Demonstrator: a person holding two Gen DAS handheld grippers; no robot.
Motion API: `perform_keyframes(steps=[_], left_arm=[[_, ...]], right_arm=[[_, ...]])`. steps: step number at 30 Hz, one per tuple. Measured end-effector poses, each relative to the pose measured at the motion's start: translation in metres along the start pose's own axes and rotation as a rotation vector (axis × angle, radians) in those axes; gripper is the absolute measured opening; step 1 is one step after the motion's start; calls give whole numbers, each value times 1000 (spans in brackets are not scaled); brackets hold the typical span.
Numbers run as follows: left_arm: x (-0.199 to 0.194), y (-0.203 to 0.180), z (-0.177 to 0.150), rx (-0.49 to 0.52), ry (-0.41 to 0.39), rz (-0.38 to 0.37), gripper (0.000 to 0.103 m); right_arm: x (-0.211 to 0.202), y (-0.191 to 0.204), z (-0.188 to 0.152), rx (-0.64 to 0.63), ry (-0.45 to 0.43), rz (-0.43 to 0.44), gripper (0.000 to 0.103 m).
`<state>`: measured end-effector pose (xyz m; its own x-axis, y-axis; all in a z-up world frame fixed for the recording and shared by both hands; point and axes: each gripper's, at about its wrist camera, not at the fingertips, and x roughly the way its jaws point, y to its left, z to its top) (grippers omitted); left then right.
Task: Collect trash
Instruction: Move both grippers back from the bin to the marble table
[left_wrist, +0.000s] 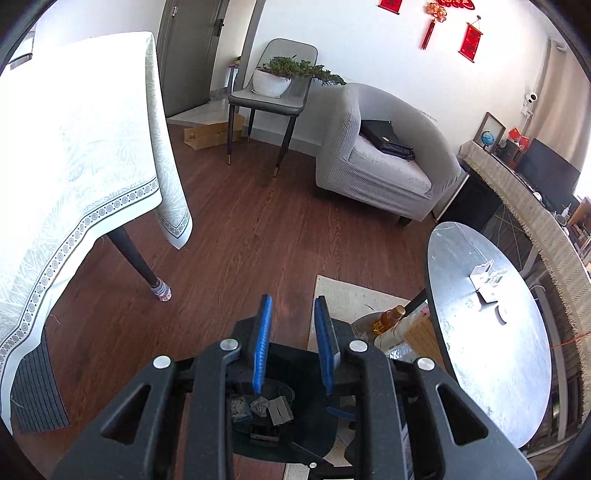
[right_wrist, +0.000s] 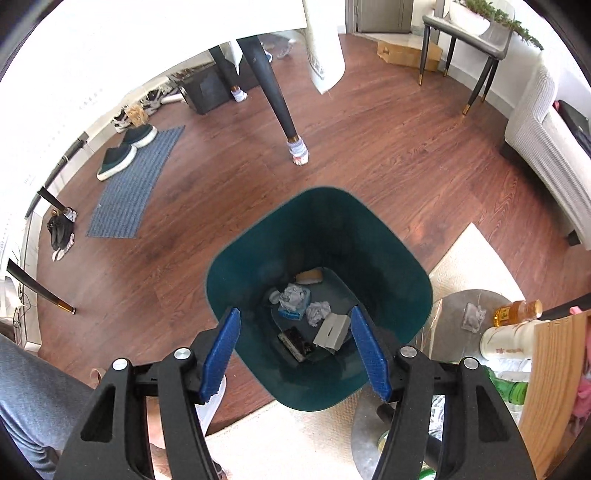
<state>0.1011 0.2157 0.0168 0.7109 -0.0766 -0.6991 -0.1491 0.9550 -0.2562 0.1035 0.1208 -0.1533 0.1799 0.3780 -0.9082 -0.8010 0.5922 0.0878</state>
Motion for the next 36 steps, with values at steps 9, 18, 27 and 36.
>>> perform_keyframes(steps=[9,18,27,36], left_arm=[[-3,-17,8,6,-24,-28,24],[3,-45,13,26,-30,-65,26],[13,-80,14,74,-29,-100,33],[25,-126,13,151,-18,-137,39]], right_arm=[[-74,-10,1,24,-161,3,63],[-138,-42,-13,62,-310,-35,58],[-175,-99,-41,182,-375,-123,53],[-200,-155,-73,331,-405,-206,53]])
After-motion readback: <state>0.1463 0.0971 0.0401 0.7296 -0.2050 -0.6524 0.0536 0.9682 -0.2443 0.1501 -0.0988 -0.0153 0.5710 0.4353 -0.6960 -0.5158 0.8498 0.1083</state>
